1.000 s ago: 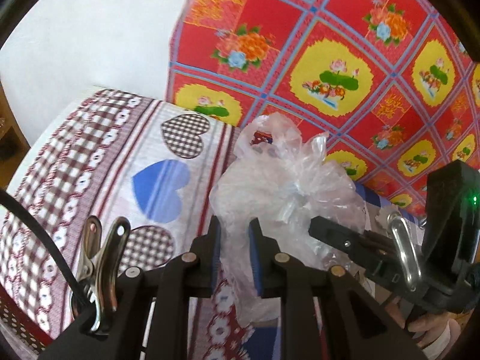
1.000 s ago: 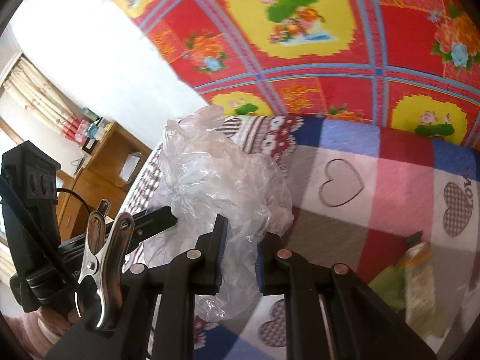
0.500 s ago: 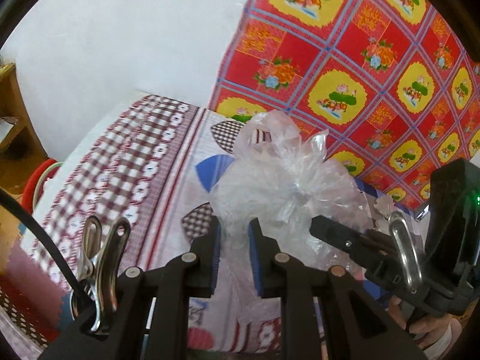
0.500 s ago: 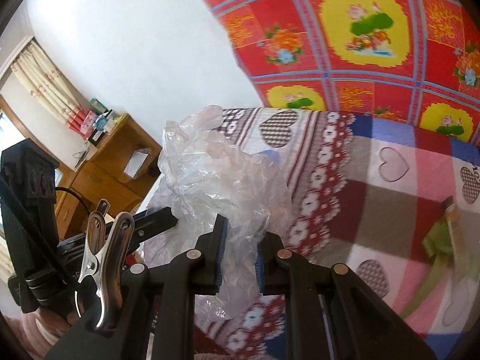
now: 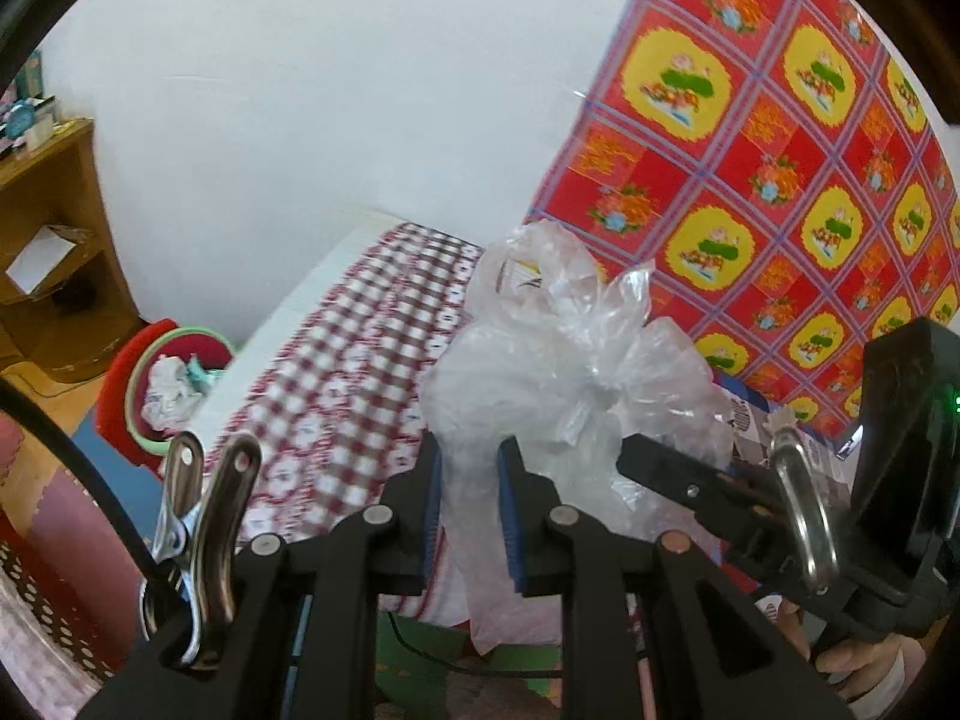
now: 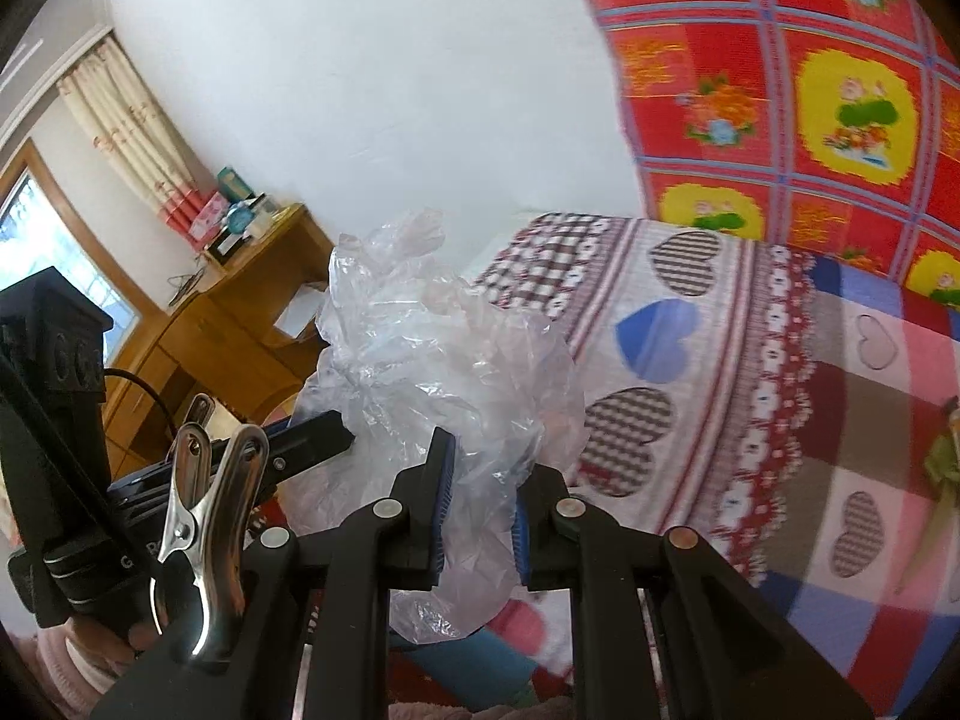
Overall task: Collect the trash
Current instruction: 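Lift the clear plastic bag in the right gripper and carry it over the bucket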
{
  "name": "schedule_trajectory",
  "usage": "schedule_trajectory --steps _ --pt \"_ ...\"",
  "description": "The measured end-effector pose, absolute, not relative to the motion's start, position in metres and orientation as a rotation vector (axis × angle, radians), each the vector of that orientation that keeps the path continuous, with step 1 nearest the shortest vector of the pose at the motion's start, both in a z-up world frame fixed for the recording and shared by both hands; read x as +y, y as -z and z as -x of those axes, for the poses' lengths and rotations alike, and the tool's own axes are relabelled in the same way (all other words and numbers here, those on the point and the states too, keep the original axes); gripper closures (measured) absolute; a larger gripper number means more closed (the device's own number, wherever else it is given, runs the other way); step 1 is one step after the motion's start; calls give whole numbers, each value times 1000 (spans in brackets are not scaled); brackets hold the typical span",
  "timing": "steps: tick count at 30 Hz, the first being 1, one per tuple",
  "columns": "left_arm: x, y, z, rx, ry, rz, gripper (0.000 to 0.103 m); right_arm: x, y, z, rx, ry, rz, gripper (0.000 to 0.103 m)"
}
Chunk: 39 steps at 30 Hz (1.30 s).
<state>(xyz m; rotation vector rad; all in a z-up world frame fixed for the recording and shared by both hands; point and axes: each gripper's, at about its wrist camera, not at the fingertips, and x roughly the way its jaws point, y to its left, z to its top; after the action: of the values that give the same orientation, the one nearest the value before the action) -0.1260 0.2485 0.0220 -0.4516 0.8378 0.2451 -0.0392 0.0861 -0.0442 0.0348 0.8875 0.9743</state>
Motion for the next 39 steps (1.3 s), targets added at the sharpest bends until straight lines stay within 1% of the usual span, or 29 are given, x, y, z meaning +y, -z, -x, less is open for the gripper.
schedule_trajectory --steps 6,14,29,39 --pt "276 -26 153 821 -302 470 85 125 40 61 886 -1028 7 85" --pt "318 -30 178 783 -410 519 85 179 31 67 884 -1120 69 84" --pt "390 -39 190 756 -632 549 85 278 27 59 863 -1335 162 84" --pt "439 -40 188 737 -698 540 85 339 27 52 876 -1385 210 84"
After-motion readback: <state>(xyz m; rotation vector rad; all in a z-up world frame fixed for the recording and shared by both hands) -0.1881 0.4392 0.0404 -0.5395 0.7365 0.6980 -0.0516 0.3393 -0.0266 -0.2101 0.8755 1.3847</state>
